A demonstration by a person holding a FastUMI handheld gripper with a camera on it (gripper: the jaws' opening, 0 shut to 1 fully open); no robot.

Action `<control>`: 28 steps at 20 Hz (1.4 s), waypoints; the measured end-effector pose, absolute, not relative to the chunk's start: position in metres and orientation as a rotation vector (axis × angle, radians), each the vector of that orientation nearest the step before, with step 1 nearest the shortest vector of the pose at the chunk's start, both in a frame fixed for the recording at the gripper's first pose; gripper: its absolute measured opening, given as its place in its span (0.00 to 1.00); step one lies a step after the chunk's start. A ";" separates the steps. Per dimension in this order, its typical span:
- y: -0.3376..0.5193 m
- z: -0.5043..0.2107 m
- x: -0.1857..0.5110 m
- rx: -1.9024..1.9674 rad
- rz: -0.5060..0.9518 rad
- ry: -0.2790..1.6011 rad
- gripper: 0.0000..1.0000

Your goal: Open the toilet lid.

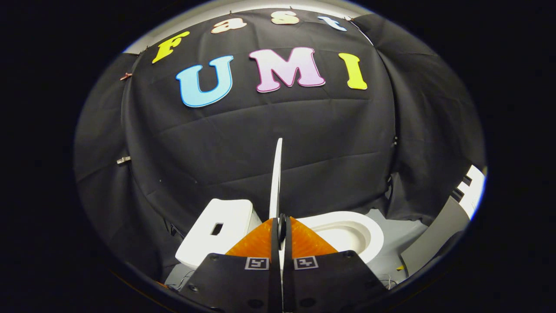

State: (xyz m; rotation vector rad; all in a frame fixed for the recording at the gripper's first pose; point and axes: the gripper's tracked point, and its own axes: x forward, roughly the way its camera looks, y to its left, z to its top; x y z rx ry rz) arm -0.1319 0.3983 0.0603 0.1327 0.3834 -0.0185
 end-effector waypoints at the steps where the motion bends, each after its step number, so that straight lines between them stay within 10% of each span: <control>1: 0.407 0.061 -0.132 0.118 -0.016 0.378 0.06; 28: 0.559 0.052 -0.132 -0.056 0.035 0.273 0.08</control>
